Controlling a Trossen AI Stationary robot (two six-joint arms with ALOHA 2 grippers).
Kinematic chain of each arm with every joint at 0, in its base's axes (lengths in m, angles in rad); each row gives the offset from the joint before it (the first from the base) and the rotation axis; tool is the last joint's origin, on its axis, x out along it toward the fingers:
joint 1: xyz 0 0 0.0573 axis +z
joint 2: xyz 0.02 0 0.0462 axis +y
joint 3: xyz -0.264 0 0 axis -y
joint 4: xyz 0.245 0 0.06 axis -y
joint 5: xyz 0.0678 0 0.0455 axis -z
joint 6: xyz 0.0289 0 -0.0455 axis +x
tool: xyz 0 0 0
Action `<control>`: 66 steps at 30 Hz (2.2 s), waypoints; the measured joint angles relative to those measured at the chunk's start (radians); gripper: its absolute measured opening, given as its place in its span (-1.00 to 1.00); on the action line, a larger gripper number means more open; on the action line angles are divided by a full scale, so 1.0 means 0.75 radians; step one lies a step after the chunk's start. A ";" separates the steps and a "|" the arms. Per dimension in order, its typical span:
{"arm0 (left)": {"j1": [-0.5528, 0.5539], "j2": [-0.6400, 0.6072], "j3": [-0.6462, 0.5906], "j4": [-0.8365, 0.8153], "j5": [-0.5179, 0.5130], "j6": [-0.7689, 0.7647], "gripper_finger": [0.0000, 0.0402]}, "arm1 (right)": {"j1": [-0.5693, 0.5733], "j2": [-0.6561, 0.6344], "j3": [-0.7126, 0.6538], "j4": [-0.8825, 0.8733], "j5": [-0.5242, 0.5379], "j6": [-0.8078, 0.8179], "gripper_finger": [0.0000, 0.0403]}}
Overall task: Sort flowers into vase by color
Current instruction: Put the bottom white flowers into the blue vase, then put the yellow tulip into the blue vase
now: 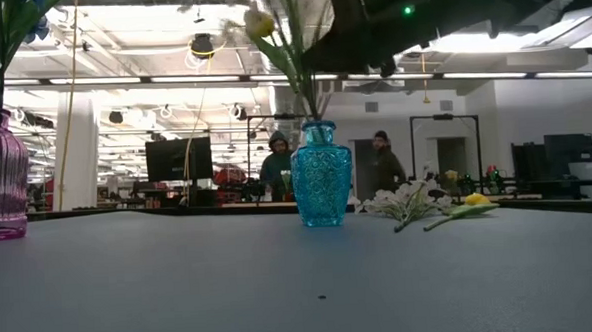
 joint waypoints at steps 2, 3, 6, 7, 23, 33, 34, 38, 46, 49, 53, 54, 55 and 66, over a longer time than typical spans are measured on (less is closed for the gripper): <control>0.000 0.000 0.000 0.000 0.001 0.000 -0.12 | 0.001 0.000 0.020 -0.005 0.000 0.000 -0.20; 0.000 0.000 0.000 0.000 0.003 0.000 -0.12 | 0.002 -0.002 0.032 -0.024 0.001 -0.001 -0.14; 0.000 0.000 0.000 0.000 0.004 0.000 -0.12 | 0.004 -0.027 0.060 -0.154 -0.001 0.012 0.07; 0.000 0.000 0.000 0.000 0.003 0.000 -0.12 | 0.007 -0.043 0.070 -0.214 -0.005 0.030 0.13; -0.001 -0.001 0.005 0.005 0.009 0.024 -0.12 | -0.040 -0.440 0.233 -1.041 -0.223 0.489 0.34; -0.001 -0.001 0.005 0.006 0.044 0.024 -0.12 | -0.193 -0.598 0.385 -1.370 -0.614 0.859 0.35; -0.001 -0.001 0.005 0.006 0.049 0.024 -0.12 | -0.208 -0.611 0.403 -1.414 -0.628 0.912 0.34; -0.001 -0.001 0.005 0.005 0.077 0.022 -0.12 | -0.256 -0.651 0.456 -1.691 -0.616 1.133 0.34; -0.001 -0.001 0.005 -0.005 0.113 0.034 -0.12 | -0.333 -0.627 0.431 -2.300 -0.485 1.880 0.34; -0.001 -0.001 0.005 -0.005 0.115 0.034 -0.12 | -0.329 -0.575 0.363 -2.388 -0.486 2.041 0.34; -0.001 -0.001 0.005 -0.011 0.148 0.039 -0.12 | -0.301 -0.477 0.260 -2.362 -0.489 2.186 0.34; -0.001 -0.001 0.005 -0.015 0.151 0.039 -0.12 | -0.297 -0.448 0.235 -2.336 -0.493 2.214 0.34; -0.001 -0.001 0.005 -0.018 0.151 0.039 -0.12 | -0.293 -0.419 0.208 -2.301 -0.497 2.236 0.34; -0.001 0.000 0.005 -0.045 0.151 0.038 -0.12 | -0.373 -0.029 0.104 -1.891 -0.485 2.272 0.34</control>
